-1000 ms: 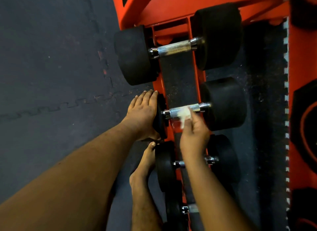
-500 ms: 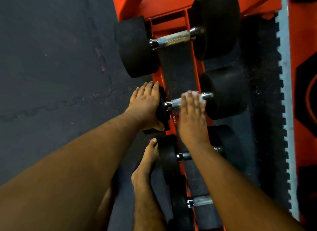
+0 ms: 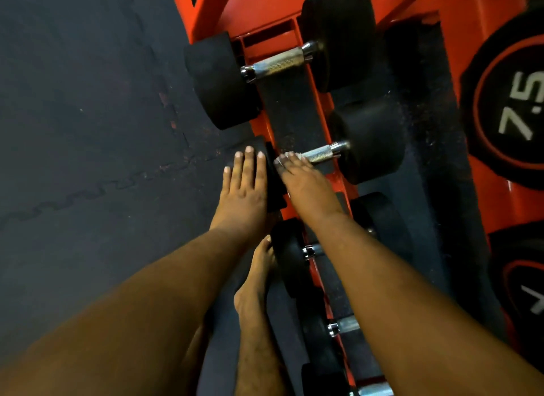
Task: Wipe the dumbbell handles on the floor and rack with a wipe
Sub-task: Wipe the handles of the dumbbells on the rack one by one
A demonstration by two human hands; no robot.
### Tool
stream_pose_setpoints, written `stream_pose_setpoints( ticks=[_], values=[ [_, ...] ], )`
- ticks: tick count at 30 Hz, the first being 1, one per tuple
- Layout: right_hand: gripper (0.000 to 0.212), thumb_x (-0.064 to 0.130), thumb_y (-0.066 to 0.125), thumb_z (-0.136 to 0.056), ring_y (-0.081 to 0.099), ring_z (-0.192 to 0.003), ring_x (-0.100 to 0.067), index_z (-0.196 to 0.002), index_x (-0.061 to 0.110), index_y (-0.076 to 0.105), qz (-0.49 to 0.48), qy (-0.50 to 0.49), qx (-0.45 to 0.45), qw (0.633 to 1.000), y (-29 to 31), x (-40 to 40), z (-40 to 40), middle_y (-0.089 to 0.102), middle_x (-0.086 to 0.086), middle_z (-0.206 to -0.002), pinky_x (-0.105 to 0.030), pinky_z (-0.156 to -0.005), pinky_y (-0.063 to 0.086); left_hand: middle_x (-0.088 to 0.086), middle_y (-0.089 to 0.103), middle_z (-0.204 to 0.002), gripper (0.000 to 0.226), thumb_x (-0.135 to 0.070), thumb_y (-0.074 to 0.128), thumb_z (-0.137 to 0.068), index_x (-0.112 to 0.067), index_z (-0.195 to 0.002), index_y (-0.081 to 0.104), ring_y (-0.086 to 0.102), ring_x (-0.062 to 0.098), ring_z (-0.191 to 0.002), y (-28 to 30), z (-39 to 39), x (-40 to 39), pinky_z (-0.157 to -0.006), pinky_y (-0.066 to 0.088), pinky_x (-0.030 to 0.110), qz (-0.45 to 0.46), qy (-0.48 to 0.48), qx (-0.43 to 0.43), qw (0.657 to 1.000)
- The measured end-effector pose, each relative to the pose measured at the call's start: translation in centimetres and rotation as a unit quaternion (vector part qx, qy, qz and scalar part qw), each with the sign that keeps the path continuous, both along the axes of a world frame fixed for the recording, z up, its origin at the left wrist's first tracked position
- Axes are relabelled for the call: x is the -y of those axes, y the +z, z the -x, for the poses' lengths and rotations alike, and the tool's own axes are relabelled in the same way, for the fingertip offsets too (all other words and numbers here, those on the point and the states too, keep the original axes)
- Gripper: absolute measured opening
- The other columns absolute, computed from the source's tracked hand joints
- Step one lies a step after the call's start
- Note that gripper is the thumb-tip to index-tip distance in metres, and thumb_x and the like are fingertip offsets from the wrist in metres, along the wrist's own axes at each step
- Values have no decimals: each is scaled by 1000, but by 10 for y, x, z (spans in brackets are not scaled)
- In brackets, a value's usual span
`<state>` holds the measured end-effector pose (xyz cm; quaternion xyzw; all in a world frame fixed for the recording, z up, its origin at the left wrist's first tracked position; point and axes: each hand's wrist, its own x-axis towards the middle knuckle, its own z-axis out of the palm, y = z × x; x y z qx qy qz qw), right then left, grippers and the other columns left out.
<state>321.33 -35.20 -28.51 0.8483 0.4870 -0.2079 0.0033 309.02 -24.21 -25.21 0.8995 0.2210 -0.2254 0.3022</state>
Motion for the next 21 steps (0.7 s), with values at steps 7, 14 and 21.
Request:
stream_pose_setpoints(
  ticks=[7,14,21],
  values=[
    [56,-6,55,-93,39,-146,-27,-146,10,51,-13,-120,-55,991,30,93,49,48,-12,-152,-39,-123,27,9,-33,-163,108,-55,59,-94,-16,-160,-18,-33,23,-149,17,45,53,-127,-4,45,90,-68,-2,994],
    [86,33,68,-88,9,-156,-23,-158,9,23,194,9,-91,977,4,143,82,20,-8,-166,-42,-126,-5,13,-21,-167,137,-59,79,-77,-10,-158,-19,-21,26,-154,-11,53,106,-127,-5,43,139,-70,-58,986],
    [43,34,41,-103,48,-132,-21,-143,19,49,133,24,-47,990,-2,150,58,57,-1,-132,-54,-125,4,24,-8,-167,148,-54,88,-66,4,-156,-15,-10,37,-155,-11,31,118,-127,-3,48,55,-88,-100,990]
  ],
)
